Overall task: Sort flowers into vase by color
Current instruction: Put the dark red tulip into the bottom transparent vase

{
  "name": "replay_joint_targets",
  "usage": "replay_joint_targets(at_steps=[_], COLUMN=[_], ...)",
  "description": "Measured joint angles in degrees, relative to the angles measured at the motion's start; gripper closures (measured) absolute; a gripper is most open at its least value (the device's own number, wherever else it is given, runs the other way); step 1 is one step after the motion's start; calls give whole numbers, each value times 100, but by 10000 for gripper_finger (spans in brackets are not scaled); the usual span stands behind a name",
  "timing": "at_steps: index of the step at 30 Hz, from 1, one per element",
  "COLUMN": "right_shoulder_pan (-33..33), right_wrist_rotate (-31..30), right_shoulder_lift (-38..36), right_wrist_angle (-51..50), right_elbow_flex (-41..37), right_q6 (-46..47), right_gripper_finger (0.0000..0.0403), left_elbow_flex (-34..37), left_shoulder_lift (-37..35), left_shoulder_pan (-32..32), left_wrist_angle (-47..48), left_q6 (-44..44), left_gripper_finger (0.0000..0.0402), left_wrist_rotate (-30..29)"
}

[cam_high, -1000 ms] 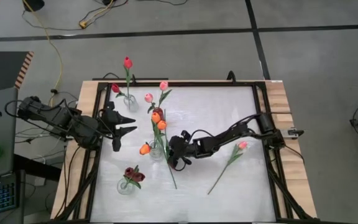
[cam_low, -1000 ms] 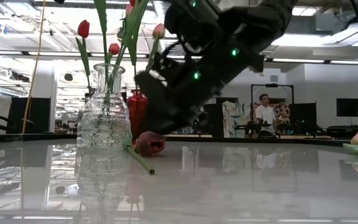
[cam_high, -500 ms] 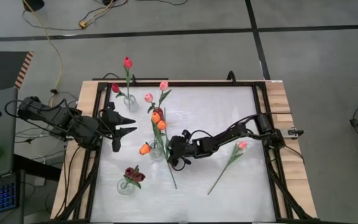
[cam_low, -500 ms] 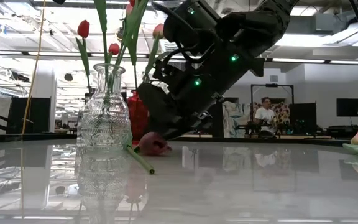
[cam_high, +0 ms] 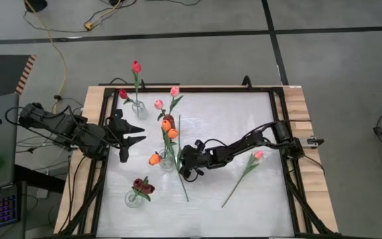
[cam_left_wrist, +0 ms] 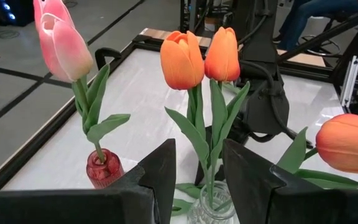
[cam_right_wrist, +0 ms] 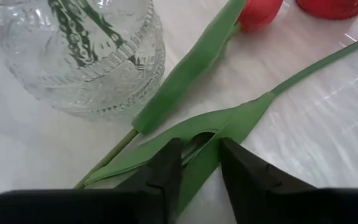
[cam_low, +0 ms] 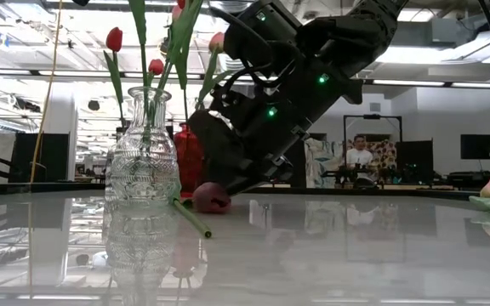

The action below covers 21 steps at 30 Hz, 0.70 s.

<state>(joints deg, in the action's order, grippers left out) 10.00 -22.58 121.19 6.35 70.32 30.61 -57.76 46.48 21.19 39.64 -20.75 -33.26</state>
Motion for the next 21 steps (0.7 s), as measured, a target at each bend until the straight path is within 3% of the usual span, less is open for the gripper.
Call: replay_joint_targets(at_steps=[14,21], right_shoulder_pan=[2,4], right_wrist_rotate=[34,32], right_shoulder_lift=[-4,-7], right_wrist_angle=[-2,-30], right_elbow_flex=[2,2], right_q6=[-4,-20], right_gripper_finger=[375,380], left_elbow_flex=[0,0], left_shoulder_lift=[0,0], left_shoulder_pan=[0,0], left_wrist_angle=[-2,-2], left_q6=[0,0], left_gripper_finger=[284,284], left_wrist_rotate=[-4,-4])
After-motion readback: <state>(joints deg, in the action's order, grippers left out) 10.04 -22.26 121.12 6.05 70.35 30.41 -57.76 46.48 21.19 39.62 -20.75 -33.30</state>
